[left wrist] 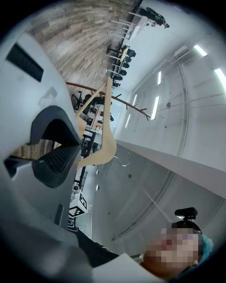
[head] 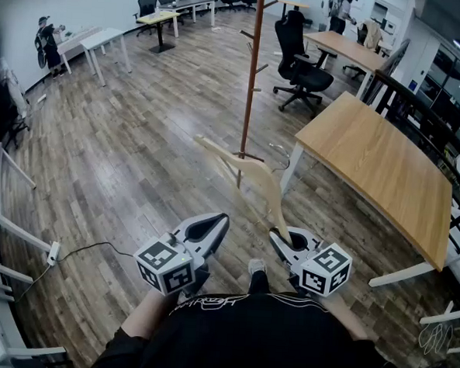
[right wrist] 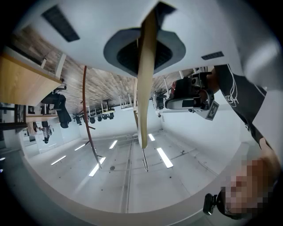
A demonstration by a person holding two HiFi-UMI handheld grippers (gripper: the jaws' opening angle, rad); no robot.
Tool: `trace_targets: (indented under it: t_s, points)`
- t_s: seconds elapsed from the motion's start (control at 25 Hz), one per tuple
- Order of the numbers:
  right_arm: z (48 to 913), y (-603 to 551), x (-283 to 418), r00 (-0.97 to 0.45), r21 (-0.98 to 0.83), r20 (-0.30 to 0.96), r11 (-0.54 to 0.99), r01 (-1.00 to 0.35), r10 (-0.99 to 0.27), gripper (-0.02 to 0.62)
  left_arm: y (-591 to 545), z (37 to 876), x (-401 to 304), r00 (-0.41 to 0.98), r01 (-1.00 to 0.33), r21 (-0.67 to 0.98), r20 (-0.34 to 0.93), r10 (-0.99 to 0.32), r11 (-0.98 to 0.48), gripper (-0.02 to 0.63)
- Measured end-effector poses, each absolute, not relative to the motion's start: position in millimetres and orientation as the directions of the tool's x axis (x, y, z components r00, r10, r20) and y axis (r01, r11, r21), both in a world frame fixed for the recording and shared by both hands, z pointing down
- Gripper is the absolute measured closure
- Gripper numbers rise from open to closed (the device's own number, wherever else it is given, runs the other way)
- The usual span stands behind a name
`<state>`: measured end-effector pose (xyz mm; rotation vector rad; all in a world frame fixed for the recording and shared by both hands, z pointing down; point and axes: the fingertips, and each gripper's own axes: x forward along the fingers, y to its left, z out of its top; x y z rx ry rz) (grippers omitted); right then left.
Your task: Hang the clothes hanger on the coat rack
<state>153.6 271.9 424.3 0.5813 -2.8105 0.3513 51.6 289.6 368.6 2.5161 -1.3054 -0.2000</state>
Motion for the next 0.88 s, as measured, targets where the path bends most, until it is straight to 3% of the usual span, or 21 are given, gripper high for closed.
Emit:
trace_targets:
  t_s: [0.88]
  points:
    - [444.0,180.7,161.3,-0.864,-0.238,0.34,0.854,-0.462,-0.372,0.554,196.2,386.0,53.9,0.593,-0.763,0.368,0.072,-0.802,-0.532,0.598]
